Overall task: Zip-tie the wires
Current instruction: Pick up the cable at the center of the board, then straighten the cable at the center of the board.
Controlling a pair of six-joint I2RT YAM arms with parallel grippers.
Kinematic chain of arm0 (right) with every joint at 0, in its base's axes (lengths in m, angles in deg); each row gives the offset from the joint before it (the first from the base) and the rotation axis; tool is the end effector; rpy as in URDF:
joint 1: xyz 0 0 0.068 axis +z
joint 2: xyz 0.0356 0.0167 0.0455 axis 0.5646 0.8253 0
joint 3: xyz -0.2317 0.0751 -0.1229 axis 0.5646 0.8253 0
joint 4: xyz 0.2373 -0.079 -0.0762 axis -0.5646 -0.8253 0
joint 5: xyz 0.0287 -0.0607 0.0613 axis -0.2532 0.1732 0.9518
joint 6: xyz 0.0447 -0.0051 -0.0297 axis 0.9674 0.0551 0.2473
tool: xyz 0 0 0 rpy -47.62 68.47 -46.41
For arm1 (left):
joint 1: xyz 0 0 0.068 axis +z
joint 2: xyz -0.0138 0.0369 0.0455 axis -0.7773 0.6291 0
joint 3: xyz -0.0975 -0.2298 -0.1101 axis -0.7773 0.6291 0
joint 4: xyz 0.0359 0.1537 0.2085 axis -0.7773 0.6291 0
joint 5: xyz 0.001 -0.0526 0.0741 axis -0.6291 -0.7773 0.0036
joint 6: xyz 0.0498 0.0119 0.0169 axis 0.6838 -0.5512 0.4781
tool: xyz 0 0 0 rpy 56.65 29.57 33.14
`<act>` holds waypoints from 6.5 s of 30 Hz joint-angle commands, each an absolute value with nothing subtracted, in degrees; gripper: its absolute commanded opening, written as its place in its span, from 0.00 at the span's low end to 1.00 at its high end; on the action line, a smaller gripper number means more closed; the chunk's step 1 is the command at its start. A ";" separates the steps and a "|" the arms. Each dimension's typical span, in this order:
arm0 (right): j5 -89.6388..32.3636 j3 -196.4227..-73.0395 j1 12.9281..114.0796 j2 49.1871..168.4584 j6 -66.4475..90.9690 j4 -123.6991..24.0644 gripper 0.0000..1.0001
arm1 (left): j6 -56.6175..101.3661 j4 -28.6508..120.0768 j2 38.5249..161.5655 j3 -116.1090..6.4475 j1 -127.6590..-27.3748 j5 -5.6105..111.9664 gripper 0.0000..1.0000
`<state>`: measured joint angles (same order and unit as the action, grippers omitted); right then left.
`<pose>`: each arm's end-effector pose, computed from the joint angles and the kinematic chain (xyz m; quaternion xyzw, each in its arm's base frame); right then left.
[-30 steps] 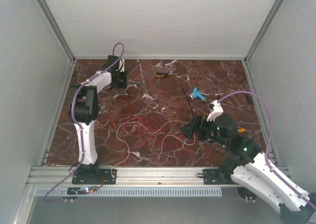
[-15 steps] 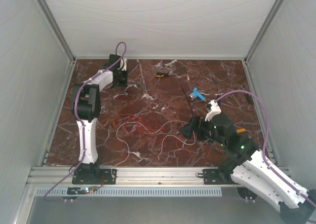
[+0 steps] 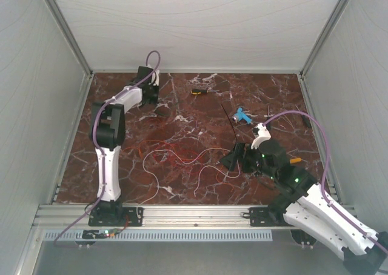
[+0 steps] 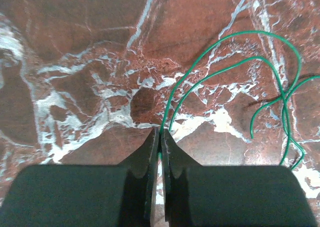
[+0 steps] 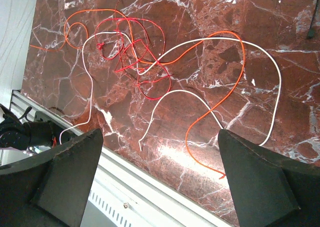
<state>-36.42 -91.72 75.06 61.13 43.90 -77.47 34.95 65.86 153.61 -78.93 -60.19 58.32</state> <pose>0.1072 0.0919 0.2625 -0.0161 0.8615 0.3224 0.3919 0.4873 -0.0805 0.1521 0.0926 0.9370 -0.0495 0.3331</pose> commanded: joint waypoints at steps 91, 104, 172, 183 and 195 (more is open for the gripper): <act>-26.56 -130.38 78.50 81.75 13.25 -52.50 0.00 | 34.22 37.77 86.12 -42.10 -83.93 47.42 0.25; -31.99 -137.03 79.49 83.00 12.83 -56.54 0.00 | 35.06 34.46 82.59 -38.87 -83.97 50.32 0.64; -33.37 -151.08 86.58 76.16 15.00 -63.43 0.00 | 32.26 31.07 87.34 -36.61 -83.62 59.66 0.65; -34.48 -160.01 86.58 81.79 12.11 -59.13 0.00 | 18.85 29.28 86.25 -38.95 -84.14 31.46 0.92; -34.81 -159.37 86.58 85.98 9.14 -51.87 0.00 | 1.55 13.83 86.86 -24.60 -90.69 32.56 1.00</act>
<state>-35.39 -158.29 86.15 83.16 10.72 -56.16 6.34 20.05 84.71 -24.79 -89.04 30.52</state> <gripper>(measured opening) 0.004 0.995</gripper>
